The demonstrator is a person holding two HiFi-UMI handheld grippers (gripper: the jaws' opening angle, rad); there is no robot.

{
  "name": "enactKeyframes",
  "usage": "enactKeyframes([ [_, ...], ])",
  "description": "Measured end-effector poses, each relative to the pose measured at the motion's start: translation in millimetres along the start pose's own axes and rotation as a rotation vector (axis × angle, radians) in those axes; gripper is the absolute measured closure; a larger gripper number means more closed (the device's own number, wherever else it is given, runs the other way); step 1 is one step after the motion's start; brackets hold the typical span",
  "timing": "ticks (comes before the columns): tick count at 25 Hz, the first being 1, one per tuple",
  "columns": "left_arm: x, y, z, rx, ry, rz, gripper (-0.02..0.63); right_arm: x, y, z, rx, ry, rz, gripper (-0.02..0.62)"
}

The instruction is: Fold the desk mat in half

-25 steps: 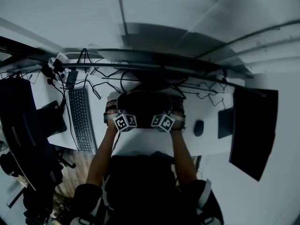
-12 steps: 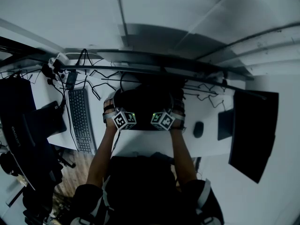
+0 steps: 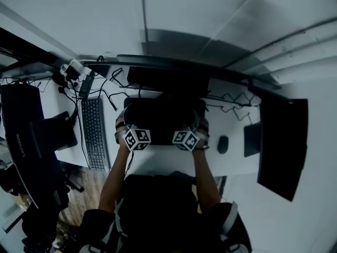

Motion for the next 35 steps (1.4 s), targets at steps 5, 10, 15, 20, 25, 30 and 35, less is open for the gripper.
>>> enactKeyframes([
  [5, 45.8, -2.6, 6.7, 0.150, -0.052, -0.096, 0.400, 37.3, 3.8, 0.6, -0.207, 0.024, -0.013, 0.459],
  [10, 114.2, -4.4, 9.8, 0.281, -0.060, -0.234, 0.522, 95.3, 6.9, 2.5, -0.425, 0.061, -0.058, 0.466],
  [15, 206.1, -0.8, 25.3, 0.362, 0.053, -0.458, 0.598, 164.5, 10.9, 19.8, -0.612, 0.114, -0.106, 0.508],
  [20, 268.7, -1.9, 28.2, 0.461, 0.023, -0.567, 0.600, 231.4, 9.1, 26.1, -0.777, 0.127, -0.177, 0.551],
  [25, 317.4, -4.7, 26.1, 0.506, 0.020, -0.599, 0.600, 283.4, 10.7, 24.7, -0.833, 0.132, -0.236, 0.572],
  [30, 345.0, -4.9, 5.0, 0.501, -0.042, -0.585, 0.600, 325.1, 12.4, 17.4, -0.869, 0.134, -0.303, 0.580],
  [35, 366.3, 14.2, -24.3, 0.499, -0.037, -0.597, 0.600, 357.9, 2.7, 0.3, -0.876, 0.128, -0.366, 0.586],
])
Point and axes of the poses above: the fingertips, and each gripper's own axes: x backward along the fingers, z to its left, y out of its top, the point moved 8 cm from there along x, backward along the fingers, and after that the axes turned 8 degrees about -x, right-handed, at the moved point
